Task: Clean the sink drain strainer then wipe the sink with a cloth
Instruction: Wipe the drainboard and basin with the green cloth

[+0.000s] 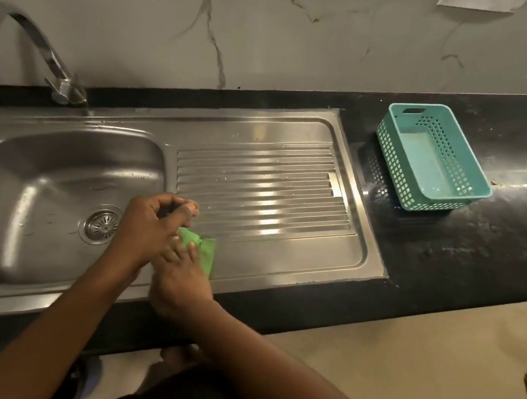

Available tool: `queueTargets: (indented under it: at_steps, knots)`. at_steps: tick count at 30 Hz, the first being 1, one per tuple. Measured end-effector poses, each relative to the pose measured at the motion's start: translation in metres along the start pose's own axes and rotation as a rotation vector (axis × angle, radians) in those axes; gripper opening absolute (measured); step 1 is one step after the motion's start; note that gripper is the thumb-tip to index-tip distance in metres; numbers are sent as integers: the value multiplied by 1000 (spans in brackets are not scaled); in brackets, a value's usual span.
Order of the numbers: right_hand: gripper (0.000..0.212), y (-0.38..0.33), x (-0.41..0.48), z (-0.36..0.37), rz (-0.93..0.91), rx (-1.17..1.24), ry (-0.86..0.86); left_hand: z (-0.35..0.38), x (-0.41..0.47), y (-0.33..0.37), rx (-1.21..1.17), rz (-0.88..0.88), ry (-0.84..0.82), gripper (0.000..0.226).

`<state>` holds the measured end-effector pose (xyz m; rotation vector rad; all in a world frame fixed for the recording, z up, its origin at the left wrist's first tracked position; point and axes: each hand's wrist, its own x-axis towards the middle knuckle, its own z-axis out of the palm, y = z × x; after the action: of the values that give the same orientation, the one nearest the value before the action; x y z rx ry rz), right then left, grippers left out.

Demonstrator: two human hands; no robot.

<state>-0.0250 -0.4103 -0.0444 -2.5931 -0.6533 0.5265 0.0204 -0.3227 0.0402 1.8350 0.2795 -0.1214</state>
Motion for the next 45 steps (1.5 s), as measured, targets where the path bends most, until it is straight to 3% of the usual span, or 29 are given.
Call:
queueTargets:
  at_steps: [5, 7, 15, 21, 23, 32, 37, 41, 45]
  knots:
    - [51, 45, -26, -29, -247, 23, -142, -12, 8, -7, 0, 2, -13, 13]
    - [46, 87, -57, -49, -237, 100, -126, -14, 11, -14, 3, -8, -26, 12]
    - [43, 221, -161, -129, 302, -84, 106, -16, 20, -26, 6, -28, -99, 11]
    - [41, 183, -165, -93, 543, 55, 338, -19, 25, -26, 3, -16, -114, 11]
    - [43, 151, -152, -69, 469, 108, 347, -21, 27, -27, -6, -19, -116, 11]
    - [59, -8, -26, 9, -177, -3, -19, -17, 35, -23, -6, -11, -139, 10]
    - [54, 0, -17, -4, -256, -121, -49, -20, 40, -20, -6, -3, -124, 10]
    - [50, 64, -57, -42, -58, -94, 55, -28, 47, -20, -16, -19, -99, 11]
    - [41, 137, -97, -101, 401, 283, 425, -38, 50, -24, 3, -19, -105, 11]
